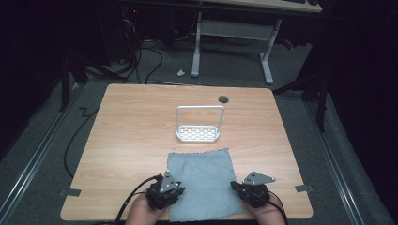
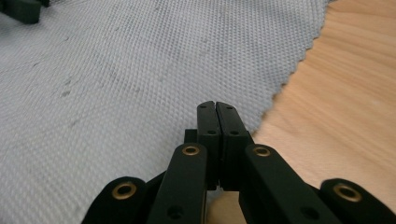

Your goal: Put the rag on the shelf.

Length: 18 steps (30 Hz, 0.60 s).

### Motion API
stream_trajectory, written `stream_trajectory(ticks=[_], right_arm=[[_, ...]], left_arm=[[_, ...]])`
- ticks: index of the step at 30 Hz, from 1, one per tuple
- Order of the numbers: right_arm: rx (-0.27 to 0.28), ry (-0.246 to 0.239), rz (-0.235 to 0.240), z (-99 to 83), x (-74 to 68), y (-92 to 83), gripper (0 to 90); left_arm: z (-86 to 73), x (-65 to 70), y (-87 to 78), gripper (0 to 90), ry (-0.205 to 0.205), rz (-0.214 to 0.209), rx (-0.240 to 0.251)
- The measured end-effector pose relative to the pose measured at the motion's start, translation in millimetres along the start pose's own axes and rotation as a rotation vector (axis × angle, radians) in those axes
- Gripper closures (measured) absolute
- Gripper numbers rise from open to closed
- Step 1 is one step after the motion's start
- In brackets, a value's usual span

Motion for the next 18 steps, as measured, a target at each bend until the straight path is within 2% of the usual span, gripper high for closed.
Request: stream_trajectory(ticks=[2,3,4,6,8,9,10,12,13,14,15,16,18], right_arm=[[-0.003,-0.013,0.022,0.1,-9.6,1.0,89.1],[-0.003,-0.013,0.022,0.1,-9.6,1.0,89.1],[-0.008,-0.030,0.027,1.1,-15.4,2.4,88.1],[-0.001,-0.054,0.004,3.8,-16.3,3.1,85.6],[0.013,-0.048,-0.003,7.0,-15.5,3.6,83.9],[0.034,-0.034,-0.011,12.4,-12.7,5.3,81.9],[0.042,-0.026,-0.048,22.6,-3.1,11.8,78.7],[0.035,-0.036,-0.064,26.1,1.5,15.1,77.7],[0.014,-0.021,-0.075,31.5,13.5,25.6,76.4],[0.011,0.007,-0.069,32.6,17.2,30.6,76.5],[0.011,0.007,-0.069,32.6,17.2,30.6,76.5],[0.015,0.017,-0.067,33.2,18.9,33.3,76.6],[0.016,0.004,-0.073,32.9,16.8,33.6,76.6]], left_arm=[[-9.2,-6.2,-10.8,71.5,-0.014,0.005,-0.019],[-9.2,-6.2,-10.8,70.6,-0.014,0.005,-0.019],[-10.8,-7.7,-13.3,68.5,-0.028,0.005,-0.030],[-6.3,-13.2,-13.8,66.4,-0.048,0.004,-0.008],[-0.6,-17.3,-11.5,63.5,-0.059,0.010,0.005],[6.2,-21.6,-7.3,63.5,-0.066,0.017,0.019],[13.5,-28.1,-0.5,60.2,-0.058,0.042,0.026],[16.4,-32.7,5.0,60.1,-0.054,0.058,0.023],[17.1,-34.3,8.3,62.0,-0.062,0.058,0.032],[12.6,-33.5,13.9,62.8,-0.053,0.055,0.005],[12.6,-33.5,13.9,63.1,-0.053,0.055,0.005],[10.3,-30.8,13.6,63.1,-0.021,0.065,0.011],[7.3,-27.1,10.0,64.2,-0.023,0.057,0.004]])
Point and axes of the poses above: each handheld gripper's, and its own axes: y roughly forward along the jaws, z roughly out of its top, x roughly to its right, the point moved 9 cm from there along y, roughly forward along the jaws, and after that the axes turned 4 degrees about z, right-handed, at the moved point
